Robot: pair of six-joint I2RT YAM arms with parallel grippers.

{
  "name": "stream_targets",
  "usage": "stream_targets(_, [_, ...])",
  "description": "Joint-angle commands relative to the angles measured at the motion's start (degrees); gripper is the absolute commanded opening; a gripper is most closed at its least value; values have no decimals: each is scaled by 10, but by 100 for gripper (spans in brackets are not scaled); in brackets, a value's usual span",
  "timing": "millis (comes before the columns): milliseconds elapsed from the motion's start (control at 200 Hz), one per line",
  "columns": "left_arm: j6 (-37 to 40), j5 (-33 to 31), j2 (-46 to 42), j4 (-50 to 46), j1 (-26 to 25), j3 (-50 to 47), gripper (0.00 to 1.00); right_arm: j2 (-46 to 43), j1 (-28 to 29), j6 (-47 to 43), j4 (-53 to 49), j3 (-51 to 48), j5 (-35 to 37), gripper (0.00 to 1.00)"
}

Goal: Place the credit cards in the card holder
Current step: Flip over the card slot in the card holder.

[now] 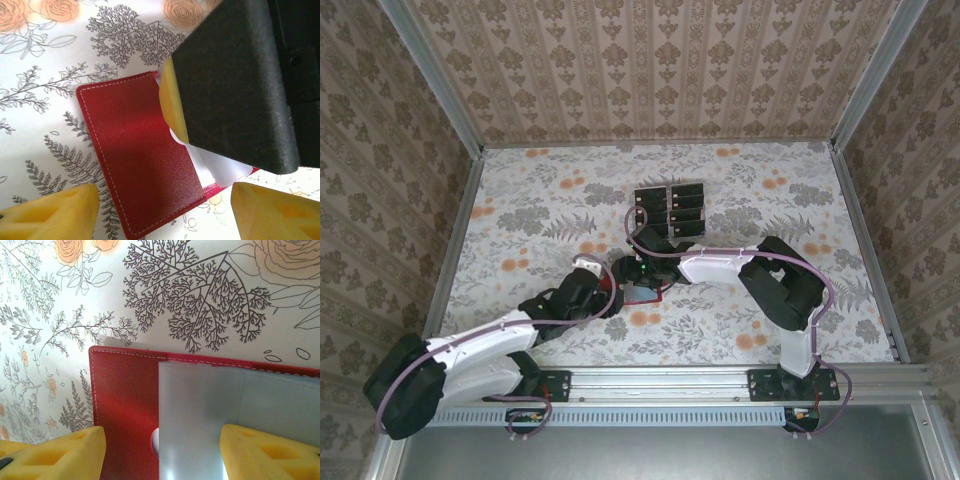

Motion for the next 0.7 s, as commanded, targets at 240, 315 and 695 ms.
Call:
stream_targets(240, [-4,-14,75,61,-27,40,73,23,2,12,-12,-16,-17,65])
stream_targets(315, [-6,-15,85,70,-31,41,73,21,2,13,-10,-20,-17,65])
stream_targets(695, [-24,-61,149,63,-41,53,72,12,0,15,-6,-21,-24,65])
